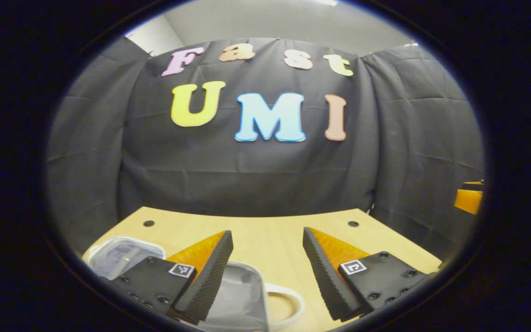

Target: First open the suitcase, pack the skin care products into it, and then close the suitcase.

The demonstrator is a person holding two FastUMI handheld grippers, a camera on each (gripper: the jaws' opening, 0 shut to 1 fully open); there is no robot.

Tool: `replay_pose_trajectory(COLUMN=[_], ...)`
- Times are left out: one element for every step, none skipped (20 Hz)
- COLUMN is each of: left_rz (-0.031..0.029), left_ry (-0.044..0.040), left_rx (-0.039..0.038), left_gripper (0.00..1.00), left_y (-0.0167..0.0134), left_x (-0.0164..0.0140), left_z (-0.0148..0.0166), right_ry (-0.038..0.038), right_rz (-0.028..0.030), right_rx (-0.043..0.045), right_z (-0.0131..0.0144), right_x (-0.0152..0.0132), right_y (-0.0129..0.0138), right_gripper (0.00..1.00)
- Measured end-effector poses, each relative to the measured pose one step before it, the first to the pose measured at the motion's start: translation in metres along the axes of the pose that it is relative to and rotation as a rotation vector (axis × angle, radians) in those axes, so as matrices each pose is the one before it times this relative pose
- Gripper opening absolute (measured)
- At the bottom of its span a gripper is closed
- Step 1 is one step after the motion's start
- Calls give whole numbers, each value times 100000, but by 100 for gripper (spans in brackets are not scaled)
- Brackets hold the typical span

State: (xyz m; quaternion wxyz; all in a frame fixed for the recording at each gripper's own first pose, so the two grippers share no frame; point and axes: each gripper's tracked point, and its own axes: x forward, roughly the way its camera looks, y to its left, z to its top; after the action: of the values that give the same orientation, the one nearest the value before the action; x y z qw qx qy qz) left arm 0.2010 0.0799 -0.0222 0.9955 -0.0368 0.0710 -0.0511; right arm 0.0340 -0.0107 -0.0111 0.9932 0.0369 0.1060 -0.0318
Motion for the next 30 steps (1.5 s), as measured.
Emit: replay_pose_trajectory(left_rz=[-2356,-2779,-1990,-1844,-211,-296,-266,493,64,-532,-1444,-1536,-975,-89,-38,458,2507,211,-1068,-967,-793,-1026,-1657,-2020,-1498,-1800,-1134,-555,-351,-174], left_ry=[-536,-200,217,265,192,-482,216,1353,2612,3376,3297,2461,1946,1887,1486,3191,3138,895,-480,47,460,1223,2573,2379,1218,984,1392,1774,625,-514], left_rx=[642,369,-202,-724,-860,-386,593,1803,1667,577,-584,-620,-222,-225,-765,-1239,-547,269,20,652,1244,745,-919,-2723,-3362,-3217,-3236,-2863,-2477,-2379], left_gripper=[99,99,99,99,99,99,99,96,96,99,99,99,95,92,86,82,68,56,49,52,46,45,41,39,40,40,40,40,42,41], left_y=[-2240,-2202,-1722,-1554,-1062,-911,-800,-637,228,-206,-363,-728,-647,-292,-101,332,569,226,-169,-95,-69,-20,-154,-232,-487,-247,237,469,630,740], left_x=[539,465,485,477,445,421,642,758,2007,929,774,885,1049,1059,952,875,719,474,257,18,-89,43,-41,-311,-458,-976,-1173,-1749,-2086,-2122], left_z=[-417,-509,-848,-903,-1129,-1048,-1302,-1669,-2641,-1906,-2240,-1989,-1720,-1407,-1104,-1274,-1061,-634,83,96,-38,-66,-437,56,216,395,717,1031,1260,1520], right_ry=[53,-17,335,507,871,1002,828,1437,1465,934,392,104,599,557,552,448,605,496,190,124,331,218,435,283,-169,-340,-165,788,1512,2604], right_rz=[894,666,590,556,729,781,663,566,415,252,91,-59,-58,-110,-226,-295,-72,-199,-535,-609,-251,-1,180,675,792,1101,1561,1902,1412,765], right_rx=[-339,-401,-400,-152,103,421,445,168,58,283,200,117,-28,-97,-90,89,53,-105,-265,-274,-123,109,349,222,137,179,187,-280,-486,-315], right_z=[-90,-150,-267,-408,-403,-633,-500,-642,-543,-381,-130,-150,-209,-237,-180,-168,-110,-150,-52,-81,-122,-186,-18,-154,17,-5,-208,-611,-888,-1252], right_x=[43,19,108,86,148,4,108,247,148,188,122,141,254,271,275,183,275,226,158,204,160,262,216,241,184,226,481,521,821,787], right_y=[-289,-298,-254,-190,-133,-117,-99,-130,-120,-213,-209,-169,-210,-125,-181,-161,-108,-8,-127,-91,65,231,347,526,642,760,893,960,869,548], right_gripper=[95,95,95,95,95,94,95,95,94,95,95,95,95,95,95,95,95,95,95,95,95,95,95,95,95,95,95,95,95,95])
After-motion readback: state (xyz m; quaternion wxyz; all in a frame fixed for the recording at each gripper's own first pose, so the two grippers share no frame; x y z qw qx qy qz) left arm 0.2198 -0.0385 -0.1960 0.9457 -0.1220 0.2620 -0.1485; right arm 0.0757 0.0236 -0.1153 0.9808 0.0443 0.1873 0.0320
